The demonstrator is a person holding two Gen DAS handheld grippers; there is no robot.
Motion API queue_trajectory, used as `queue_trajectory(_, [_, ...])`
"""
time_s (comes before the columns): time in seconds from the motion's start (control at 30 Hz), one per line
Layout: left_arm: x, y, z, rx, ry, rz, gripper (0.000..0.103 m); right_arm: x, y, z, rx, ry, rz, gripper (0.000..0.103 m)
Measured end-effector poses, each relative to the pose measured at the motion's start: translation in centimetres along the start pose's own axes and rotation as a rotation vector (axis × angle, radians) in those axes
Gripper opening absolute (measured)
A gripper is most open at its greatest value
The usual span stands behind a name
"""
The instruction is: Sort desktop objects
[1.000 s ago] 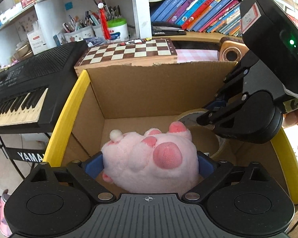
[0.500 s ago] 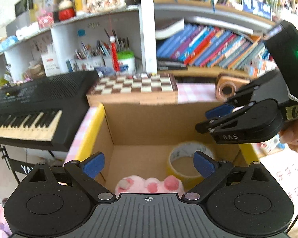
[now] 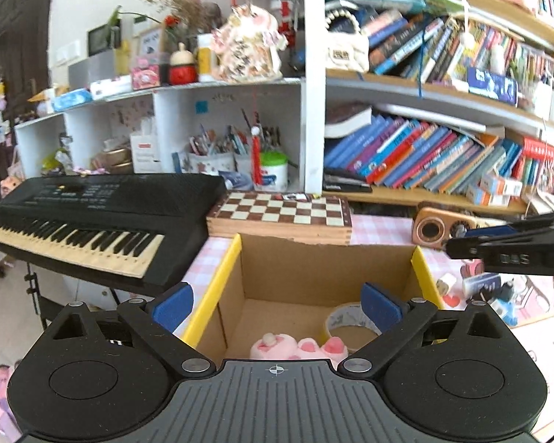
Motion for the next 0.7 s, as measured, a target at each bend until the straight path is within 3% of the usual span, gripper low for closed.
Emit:
queue_trajectory(0.37, [-1.3, 1.2, 6.0, 0.015, -0.056, 0.061, 0.102, -3.5, 0.0, 9.4, -0.122, -0.105, -0.134, 0.034])
queue_trajectory(0.7, [-3.5, 1.2, 10.2, 0.027, -0.069, 0.071, 0.103, -8.3, 1.7, 14.5, -0.178, -0.1, -0.194, 0.038])
Point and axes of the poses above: each gripper's, at about its wrist camera, not at the fingertips, and z roughly against the way its jaws point, y to its left, x to its top, the point moved 6 cm from there along -z, roughly the way its jaws point, and after that the axes turned 5 degrees about z, right-handed, at the moved point
